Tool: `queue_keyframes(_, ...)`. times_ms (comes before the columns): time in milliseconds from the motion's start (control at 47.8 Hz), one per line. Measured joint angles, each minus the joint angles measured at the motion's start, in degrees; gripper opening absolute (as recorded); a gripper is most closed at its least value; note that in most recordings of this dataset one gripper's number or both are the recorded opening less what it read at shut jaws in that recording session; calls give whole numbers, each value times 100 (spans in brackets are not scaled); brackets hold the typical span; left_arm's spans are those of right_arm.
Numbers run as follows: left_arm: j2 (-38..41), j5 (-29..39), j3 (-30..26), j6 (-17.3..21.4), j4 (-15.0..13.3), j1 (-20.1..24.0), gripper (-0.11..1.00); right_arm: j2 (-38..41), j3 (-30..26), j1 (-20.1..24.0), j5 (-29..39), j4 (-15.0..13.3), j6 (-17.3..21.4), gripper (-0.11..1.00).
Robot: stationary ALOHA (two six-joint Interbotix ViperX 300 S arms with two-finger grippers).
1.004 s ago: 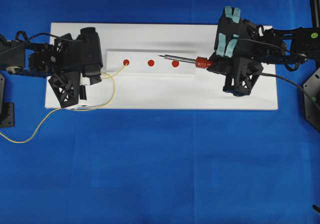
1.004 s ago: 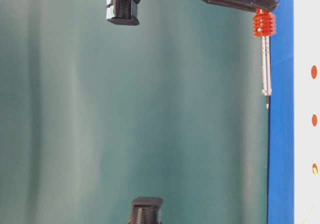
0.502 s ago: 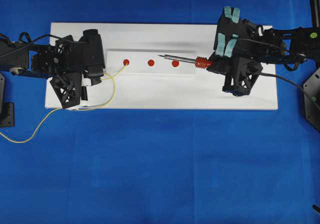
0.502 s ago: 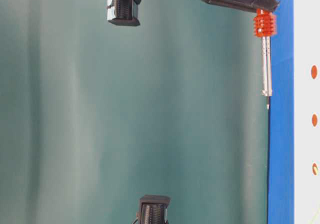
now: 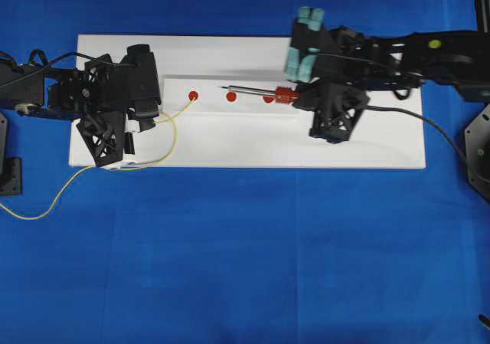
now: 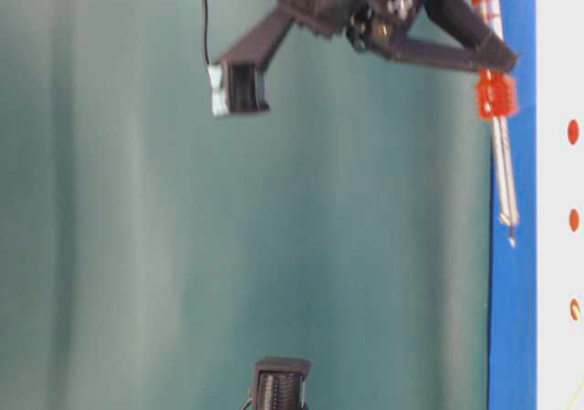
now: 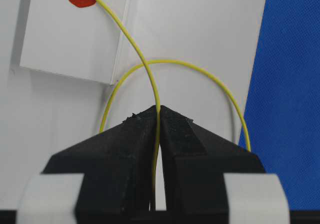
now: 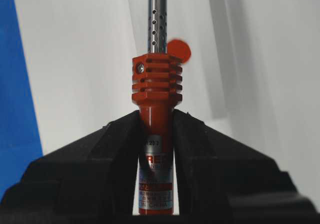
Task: Touch the tip of the soldering iron to the tip of the solder at the mark.
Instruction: 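Move the right gripper leftward, bringing the iron tip toward the left red dot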
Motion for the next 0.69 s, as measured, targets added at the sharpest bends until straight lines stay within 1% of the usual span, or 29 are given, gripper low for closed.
queue_keyframes(293, 0, 0, -9, 9, 0, 0, 0, 650, -861, 9, 650, -220, 0, 6)
queue_keyframes(377, 0, 0, -9, 9, 0, 0, 0, 782, -1028, 0, 773, -255, 0, 6)
queue_keyframes(691, 0, 9, 0, 35, 0, 0, 0, 1099, -1345, 35, 896, -264, 0, 6)
